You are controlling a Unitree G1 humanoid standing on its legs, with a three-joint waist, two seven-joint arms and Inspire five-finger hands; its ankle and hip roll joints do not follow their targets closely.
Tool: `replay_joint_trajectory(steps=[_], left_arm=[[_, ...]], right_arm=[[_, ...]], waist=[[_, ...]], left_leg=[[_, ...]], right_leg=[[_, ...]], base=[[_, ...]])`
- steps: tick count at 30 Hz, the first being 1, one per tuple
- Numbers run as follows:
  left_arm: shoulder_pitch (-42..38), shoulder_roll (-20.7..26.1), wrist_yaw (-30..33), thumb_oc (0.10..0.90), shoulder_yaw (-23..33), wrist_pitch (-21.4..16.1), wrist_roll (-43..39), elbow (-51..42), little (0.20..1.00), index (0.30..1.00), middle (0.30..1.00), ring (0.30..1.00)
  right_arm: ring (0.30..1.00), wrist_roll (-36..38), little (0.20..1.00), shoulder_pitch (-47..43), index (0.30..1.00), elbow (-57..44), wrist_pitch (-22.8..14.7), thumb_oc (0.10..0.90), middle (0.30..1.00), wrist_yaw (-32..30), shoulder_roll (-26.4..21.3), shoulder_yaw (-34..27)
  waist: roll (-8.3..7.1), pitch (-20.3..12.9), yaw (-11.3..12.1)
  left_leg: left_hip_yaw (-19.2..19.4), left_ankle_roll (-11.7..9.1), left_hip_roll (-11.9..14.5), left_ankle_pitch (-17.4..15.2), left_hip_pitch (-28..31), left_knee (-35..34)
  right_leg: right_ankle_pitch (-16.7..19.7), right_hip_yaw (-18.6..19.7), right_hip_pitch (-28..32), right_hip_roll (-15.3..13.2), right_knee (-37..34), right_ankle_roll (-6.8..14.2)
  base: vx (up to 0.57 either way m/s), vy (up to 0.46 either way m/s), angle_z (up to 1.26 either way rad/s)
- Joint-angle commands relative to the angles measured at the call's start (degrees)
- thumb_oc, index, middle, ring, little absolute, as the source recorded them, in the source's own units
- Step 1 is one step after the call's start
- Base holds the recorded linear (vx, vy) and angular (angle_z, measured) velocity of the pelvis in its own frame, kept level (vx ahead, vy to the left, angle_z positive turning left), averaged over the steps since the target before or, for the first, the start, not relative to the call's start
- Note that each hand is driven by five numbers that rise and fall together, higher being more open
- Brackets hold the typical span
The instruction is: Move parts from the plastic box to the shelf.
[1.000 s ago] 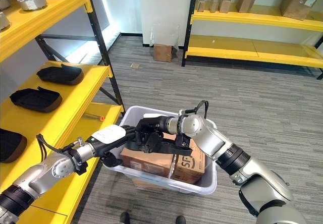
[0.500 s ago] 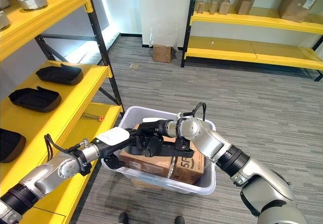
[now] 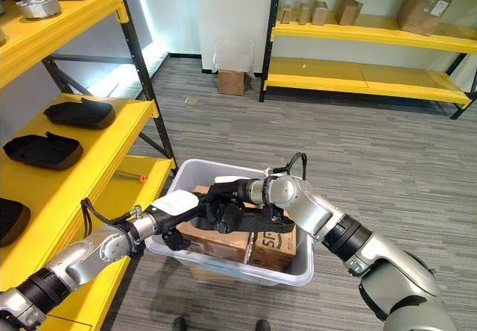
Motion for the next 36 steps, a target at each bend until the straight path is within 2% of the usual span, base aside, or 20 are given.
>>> replay_joint_trajectory(steps=[1,3,4,5,6,7,15,22,24,26,35,36], left_arm=[[-13.95,-9.55,4.95,0.900,-5.49,-5.81,-7.13,-2.85,1.000,1.000,1.000,1.000],[-13.90,-9.86,4.76,0.900,-5.73,-5.65,-7.01,-2.61,1.000,1.000,1.000,1.000],[-13.93,-10.38,4.18,0.869,-6.36,-5.49,-7.53,-2.30,0.956,0.956,0.956,0.956],[-14.05,-10.77,4.29,0.653,-6.96,-5.12,-7.80,-2.28,0.654,0.654,0.654,0.654],[-14.09,-11.02,4.15,0.565,-7.18,-4.87,-8.01,-2.20,0.531,0.531,0.531,0.531],[-14.41,-11.67,4.21,0.400,-7.94,-4.66,-8.23,-1.80,0.300,0.300,0.300,0.300],[-15.67,-15.34,6.57,0.400,-10.39,-2.52,-9.52,-0.25,0.300,0.300,0.300,0.300],[-16.02,-15.69,8.12,0.400,-10.83,-1.49,-8.80,0.35,0.300,0.300,0.300,0.300],[-16.18,-15.95,8.97,0.400,-10.49,-1.09,-9.17,0.46,0.300,0.300,0.300,0.300],[-16.24,-15.87,9.57,0.400,-10.23,-0.90,-9.42,0.57,0.300,0.300,0.300,0.300],[-16.37,-16.15,10.30,0.400,-9.25,-0.75,-9.19,0.82,0.300,0.300,0.300,0.300],[-16.41,-16.20,10.53,0.400,-9.33,-0.70,-9.16,1.02,0.300,0.300,0.300,0.300]], right_arm=[[0.300,3.13,0.300,-13.09,0.300,-3.43,-8.53,0.400,0.300,-3.18,9.89,0.97],[0.300,3.06,0.300,-13.08,0.300,-3.38,-8.54,0.400,0.300,-3.15,10.04,1.02],[0.300,3.45,0.300,-13.45,0.300,-3.25,-8.79,0.400,0.300,-3.13,10.08,1.30],[0.300,3.58,0.300,-13.65,0.300,-3.11,-9.19,0.400,0.300,-3.20,10.19,1.57],[0.300,3.81,0.300,-13.78,0.300,-3.02,-9.46,0.400,0.300,-3.36,10.19,1.79],[0.300,4.34,0.300,-14.12,0.300,-3.11,-9.79,0.400,0.300,-3.71,10.35,2.19],[0.300,5.94,0.300,-14.61,0.300,-3.44,-8.60,0.400,0.300,-4.91,11.61,2.43],[0.300,6.63,0.300,-14.25,0.300,-2.79,-8.97,0.400,0.300,-4.73,11.98,2.14],[0.300,8.60,0.300,-13.84,0.300,-3.27,-8.82,0.400,0.300,-7.29,12.39,1.80],[0.300,8.83,0.300,-13.54,0.300,-2.21,-10.05,0.400,0.300,-7.65,12.95,0.74],[0.300,8.15,0.300,-13.02,0.300,-2.73,-9.91,0.400,0.300,-9.74,15.01,-1.85],[0.607,9.50,0.607,-12.95,0.607,-3.00,-8.97,0.620,0.607,-12.36,14.92,-1.82]], waist=[[-0.74,-3.90,-0.43],[-0.77,-3.93,-0.46],[-0.81,-3.96,-0.58],[-0.78,-3.94,-0.66],[-0.81,-3.92,-0.69],[-0.84,-3.91,-0.85],[-1.20,-3.96,-1.46],[-1.18,-3.84,-1.76],[-1.04,-3.88,-1.91],[-0.95,-3.95,-1.99],[-0.81,-4.00,-1.86],[-0.76,-4.02,-1.88]], left_leg=[[0.03,0.90,0.85,-1.38,-1.48,-0.44],[0.00,0.93,0.80,-1.40,-1.45,-0.44],[0.06,0.88,0.87,-1.37,-1.42,-0.44],[0.08,0.91,0.90,-1.39,-1.42,-0.44],[0.11,0.92,0.92,-1.38,-1.40,-0.44],[0.22,0.92,0.96,-1.35,-1.31,-0.44],[0.48,0.86,1.07,-1.49,-1.10,-0.44],[0.58,0.84,1.17,-1.34,-1.00,-0.44],[0.61,0.79,1.17,-1.45,-0.81,-0.44],[0.49,0.85,1.15,-1.45,-0.72,-0.44],[0.37,0.93,1.00,-1.76,-0.48,-0.44],[0.34,1.00,1.03,-1.77,-0.43,-0.44]], right_leg=[[-8.09,-2.18,-0.26,-2.07,8.67,0.98],[-8.10,-2.13,-0.22,-2.04,8.66,0.98],[-8.15,-2.03,-0.27,-2.03,8.75,1.00],[-8.21,-1.96,-0.35,-2.00,8.84,1.02],[-8.23,-1.95,-0.35,-2.00,8.88,1.02],[-8.24,-1.95,-0.39,-2.01,9.02,1.03],[-8.49,-1.78,-0.41,-1.95,9.34,1.03],[-8.63,-1.67,-0.33,-1.93,9.56,0.98],[-8.61,-1.73,-0.20,-1.95,9.47,1.01],[-8.72,-1.53,-0.14,-1.93,9.61,0.99],[-8.66,-1.68,0.24,-1.96,9.19,1.04],[-8.64,-1.56,0.29,-1.93,9.10,1.00]], base=[[0.00,0.000,0.00],[0.00,0.000,0.00],[0.00,0.000,0.00],[0.00,0.000,0.00],[0.00,0.000,0.00],[0.00,0.000,0.00],[0.00,-0.002,-0.01],[0.00,0.000,-0.02],[0.00,0.000,0.00],[0.00,0.000,0.00],[0.00,0.000,0.00],[0.00,0.000,0.00]])
